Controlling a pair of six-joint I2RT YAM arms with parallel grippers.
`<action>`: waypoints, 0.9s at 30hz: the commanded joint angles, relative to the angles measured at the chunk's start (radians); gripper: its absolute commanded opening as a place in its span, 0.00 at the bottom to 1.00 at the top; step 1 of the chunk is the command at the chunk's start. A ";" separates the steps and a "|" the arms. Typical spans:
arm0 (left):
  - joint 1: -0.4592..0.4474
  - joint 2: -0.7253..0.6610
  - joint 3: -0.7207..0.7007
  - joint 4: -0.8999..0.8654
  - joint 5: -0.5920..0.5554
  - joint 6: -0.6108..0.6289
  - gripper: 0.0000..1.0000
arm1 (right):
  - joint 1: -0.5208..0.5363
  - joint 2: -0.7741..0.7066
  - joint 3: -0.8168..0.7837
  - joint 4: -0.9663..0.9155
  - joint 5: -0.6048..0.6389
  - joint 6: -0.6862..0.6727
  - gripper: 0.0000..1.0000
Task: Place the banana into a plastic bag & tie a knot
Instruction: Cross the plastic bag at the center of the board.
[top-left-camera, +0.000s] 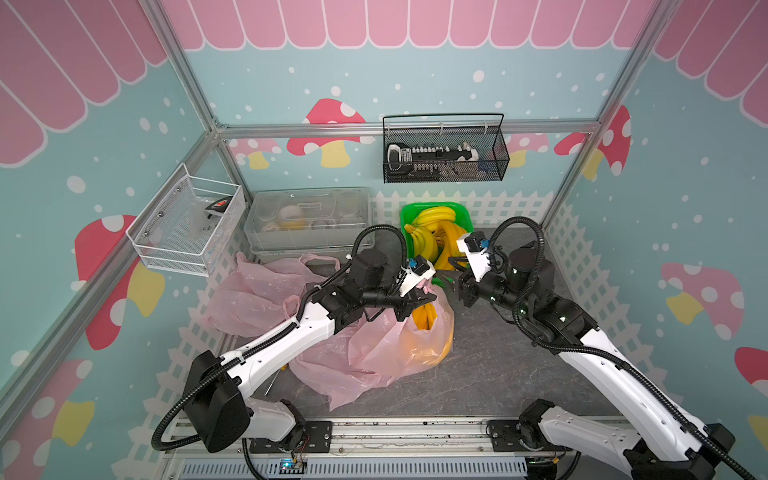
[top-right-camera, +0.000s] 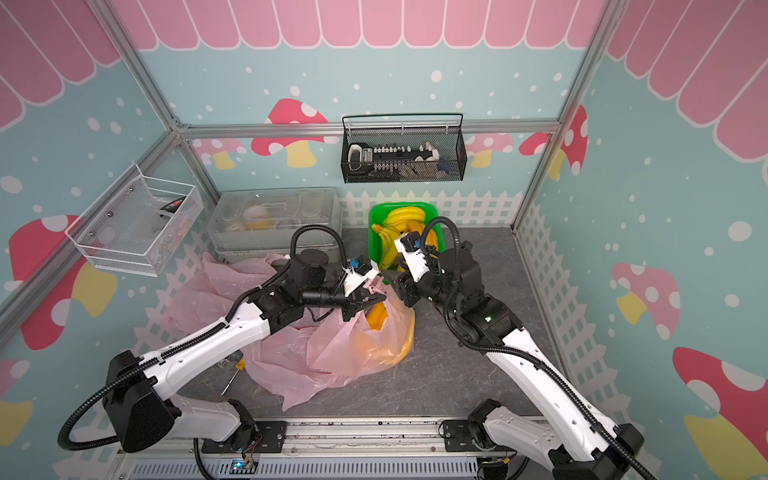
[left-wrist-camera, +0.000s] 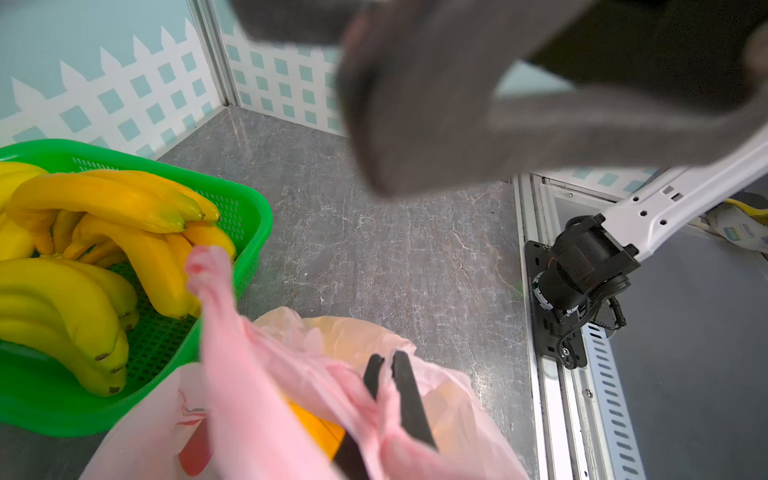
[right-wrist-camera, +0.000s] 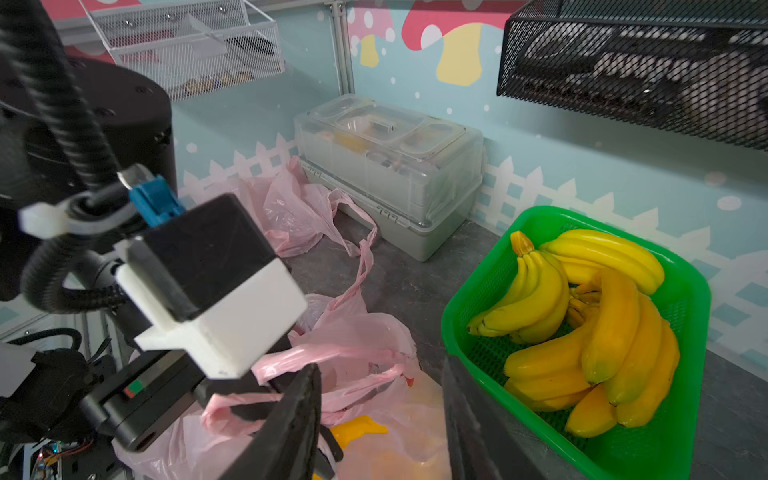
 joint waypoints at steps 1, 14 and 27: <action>-0.005 -0.028 -0.009 0.017 0.043 0.040 0.00 | -0.004 0.028 -0.010 -0.011 -0.057 -0.066 0.46; -0.009 -0.031 -0.011 0.000 0.087 0.056 0.00 | -0.004 0.088 -0.017 0.015 -0.072 -0.114 0.45; -0.010 -0.037 -0.013 -0.012 0.080 0.064 0.00 | -0.004 0.073 -0.061 0.094 -0.014 -0.125 0.18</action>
